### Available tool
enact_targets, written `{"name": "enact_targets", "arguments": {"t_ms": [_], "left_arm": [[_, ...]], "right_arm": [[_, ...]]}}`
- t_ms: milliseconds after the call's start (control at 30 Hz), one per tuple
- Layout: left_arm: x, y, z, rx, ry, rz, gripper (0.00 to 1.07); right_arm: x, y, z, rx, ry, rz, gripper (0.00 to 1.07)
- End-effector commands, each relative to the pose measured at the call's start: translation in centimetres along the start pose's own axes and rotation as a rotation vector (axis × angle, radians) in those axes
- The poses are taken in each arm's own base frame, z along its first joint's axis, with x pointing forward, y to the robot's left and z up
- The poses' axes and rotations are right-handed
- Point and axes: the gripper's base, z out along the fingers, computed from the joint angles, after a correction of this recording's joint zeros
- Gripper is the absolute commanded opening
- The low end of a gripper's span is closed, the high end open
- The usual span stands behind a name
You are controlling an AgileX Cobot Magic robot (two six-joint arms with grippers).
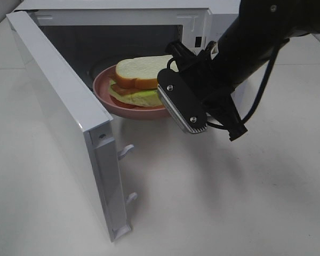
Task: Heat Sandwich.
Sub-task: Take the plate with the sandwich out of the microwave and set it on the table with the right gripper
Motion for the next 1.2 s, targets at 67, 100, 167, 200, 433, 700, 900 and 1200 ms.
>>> {"name": "enact_targets", "arguments": {"t_ms": [67, 100, 167, 200, 433, 700, 900, 1200], "left_arm": [[0.0, -0.1, -0.3, -0.005, -0.032, -0.009, 0.95], [0.0, -0.1, -0.3, -0.005, -0.032, -0.009, 0.95], [0.0, -0.1, -0.3, -0.005, -0.032, -0.009, 0.95], [0.0, -0.1, -0.3, -0.005, -0.032, -0.009, 0.95], [0.0, -0.1, -0.3, -0.005, -0.032, -0.009, 0.95], [0.0, -0.1, -0.3, -0.005, -0.032, -0.009, 0.95], [0.0, -0.1, -0.3, -0.005, -0.032, -0.009, 0.95], [0.0, -0.1, -0.3, -0.005, -0.032, -0.009, 0.95]], "right_arm": [[-0.1, 0.5, -1.3, 0.056, 0.003, 0.006, 0.00], [-0.1, 1.2, -1.7, 0.071, 0.006, 0.006, 0.00], [-0.2, 1.8, -2.1, 0.084, 0.008, 0.006, 0.00], [-0.2, 2.6, -2.5, 0.098, 0.011, 0.007, 0.00], [-0.4, 4.7, -3.7, 0.110, 0.013, 0.017, 0.00], [-0.6, 7.6, -5.5, 0.127, 0.015, 0.078, 0.00], [-0.7, 9.8, -6.6, 0.132, 0.028, 0.101, 0.00], [-0.5, 12.8, -8.3, 0.130, 0.071, 0.162, 0.00]]}}
